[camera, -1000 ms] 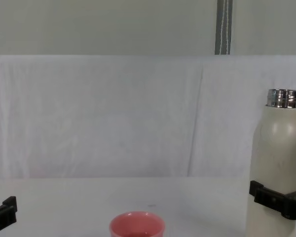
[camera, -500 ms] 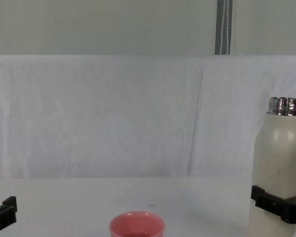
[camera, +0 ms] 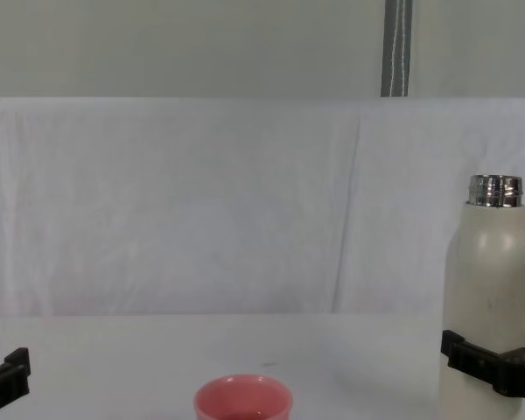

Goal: Grasp the thermos with one hand and pour water into the cup lid.

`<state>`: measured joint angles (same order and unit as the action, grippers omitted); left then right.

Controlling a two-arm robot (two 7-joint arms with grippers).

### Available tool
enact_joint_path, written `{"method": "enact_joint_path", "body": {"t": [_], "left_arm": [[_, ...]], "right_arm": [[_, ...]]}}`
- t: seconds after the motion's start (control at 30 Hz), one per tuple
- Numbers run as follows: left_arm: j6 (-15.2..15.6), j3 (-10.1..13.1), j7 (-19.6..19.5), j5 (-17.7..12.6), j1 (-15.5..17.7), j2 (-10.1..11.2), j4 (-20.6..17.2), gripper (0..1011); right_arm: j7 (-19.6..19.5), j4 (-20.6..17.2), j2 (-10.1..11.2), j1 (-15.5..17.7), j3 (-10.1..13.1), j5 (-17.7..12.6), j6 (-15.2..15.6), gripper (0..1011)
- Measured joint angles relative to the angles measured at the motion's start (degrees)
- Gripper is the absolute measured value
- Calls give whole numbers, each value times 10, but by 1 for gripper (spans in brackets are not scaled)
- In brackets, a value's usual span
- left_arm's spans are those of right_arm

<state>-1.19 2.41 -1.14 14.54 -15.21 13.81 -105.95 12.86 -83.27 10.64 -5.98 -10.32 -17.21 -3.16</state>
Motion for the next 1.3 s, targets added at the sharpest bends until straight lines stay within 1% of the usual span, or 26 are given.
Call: {"method": "enact_joint_path", "body": {"t": [0.33, 1.3], "left_arm": [[0, 0, 0, 0, 0, 0, 0, 1001], [0, 0, 0, 0, 0, 0, 0, 1001]], "right_arm": [[5, 9, 0, -13, -3, 3, 2, 961], [8, 15, 0, -19, -4, 4, 6, 961]]}}
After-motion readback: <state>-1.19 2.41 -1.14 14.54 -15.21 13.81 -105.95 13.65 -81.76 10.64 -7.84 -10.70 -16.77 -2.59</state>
